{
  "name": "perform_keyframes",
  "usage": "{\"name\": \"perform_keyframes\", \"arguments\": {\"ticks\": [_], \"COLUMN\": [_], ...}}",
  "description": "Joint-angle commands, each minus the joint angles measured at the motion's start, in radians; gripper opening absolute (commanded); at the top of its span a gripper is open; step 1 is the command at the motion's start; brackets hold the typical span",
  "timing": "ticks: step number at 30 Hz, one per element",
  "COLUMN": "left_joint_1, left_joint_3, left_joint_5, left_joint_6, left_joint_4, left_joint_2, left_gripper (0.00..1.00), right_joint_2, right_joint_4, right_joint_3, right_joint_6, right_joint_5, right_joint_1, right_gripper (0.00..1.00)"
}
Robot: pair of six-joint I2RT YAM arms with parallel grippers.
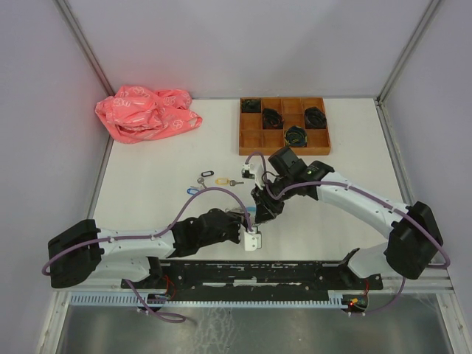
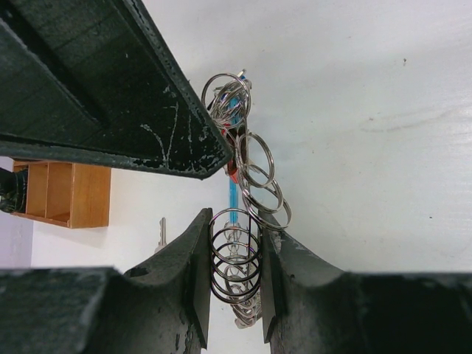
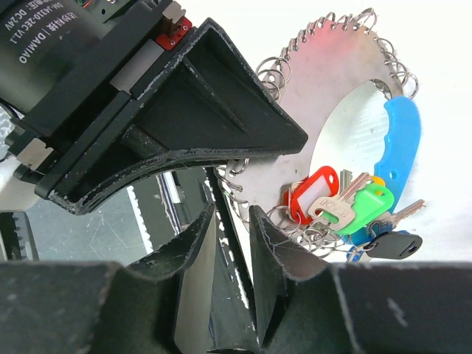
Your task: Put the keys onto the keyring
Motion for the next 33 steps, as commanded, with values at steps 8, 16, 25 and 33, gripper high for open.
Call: {"name": "perform_keyframes", "arguments": {"ticks": [8,16,25,33], "left_joint_1": [-0.006,-0.006,-0.005,-0.005], "left_joint_3": [-0.001,0.0,-0.004,0.004], "left_joint_5": [0.015,0.03,0.04,0.021], "left_joint_6": [-0.068,-0.068,-0.077,-0.143], "left_joint_4": [0.087,0.087,0.088,0.1], "left_joint_2": [-0.045,-0.035,-0.032,-0.023], "left_gripper": [0.03,0.03,0.03,0.03], "right_joint_2": [-0.014,-0.005,-0.022,-0.085], "right_joint_4": [0.033,0.037,-0.003,0.026], "right_joint_3": [-0.015,-0.011,0.017,0.032], "right_joint_6": [-0.066,-0.069,-0.091,-0.034], "right_joint_5": [-0.02,-0.013,-0.03,0.098], "right_joint_1": [0.003,0.007,0.006,0.008], "right_gripper": [0.32,0.24,0.01,0.03]}}
